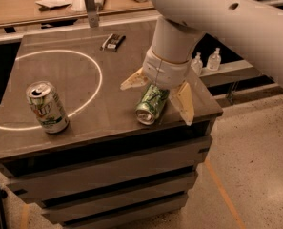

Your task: Place green can upright

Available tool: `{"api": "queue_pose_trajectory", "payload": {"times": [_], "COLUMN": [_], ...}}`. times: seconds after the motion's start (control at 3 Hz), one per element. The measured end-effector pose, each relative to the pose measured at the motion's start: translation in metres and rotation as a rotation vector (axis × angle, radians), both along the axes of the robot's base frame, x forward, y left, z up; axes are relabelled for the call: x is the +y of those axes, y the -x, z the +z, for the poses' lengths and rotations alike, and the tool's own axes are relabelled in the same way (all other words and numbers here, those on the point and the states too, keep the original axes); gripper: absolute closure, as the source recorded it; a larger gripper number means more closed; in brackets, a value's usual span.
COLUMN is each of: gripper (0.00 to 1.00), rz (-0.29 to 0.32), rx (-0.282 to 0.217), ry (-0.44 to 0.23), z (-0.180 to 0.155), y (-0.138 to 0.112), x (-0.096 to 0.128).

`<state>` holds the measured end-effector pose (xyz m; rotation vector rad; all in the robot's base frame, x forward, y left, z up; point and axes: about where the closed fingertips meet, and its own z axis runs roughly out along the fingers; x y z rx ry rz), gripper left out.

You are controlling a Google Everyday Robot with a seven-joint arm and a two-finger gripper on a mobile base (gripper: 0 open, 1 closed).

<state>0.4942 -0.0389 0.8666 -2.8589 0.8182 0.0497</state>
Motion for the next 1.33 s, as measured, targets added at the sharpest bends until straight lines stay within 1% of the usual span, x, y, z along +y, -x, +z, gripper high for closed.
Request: {"api": "queue_pose_trajectory", "payload": {"times": [0.33, 0.67, 1.0, 1.33], "gripper": [0.0, 0.02, 0.25, 0.56], "rz": [0.124, 0.196, 0.228, 0.245], "rx": [0.0, -0.025, -0.042, -0.066], "ry": [0.027, 0.024, 0.051, 0.106], "z": [-0.01, -0.015, -0.021, -0.025], "y": [0.005, 0.011, 0.015, 0.012], "x": [0.013, 0.025, 0.03, 0.033]}}
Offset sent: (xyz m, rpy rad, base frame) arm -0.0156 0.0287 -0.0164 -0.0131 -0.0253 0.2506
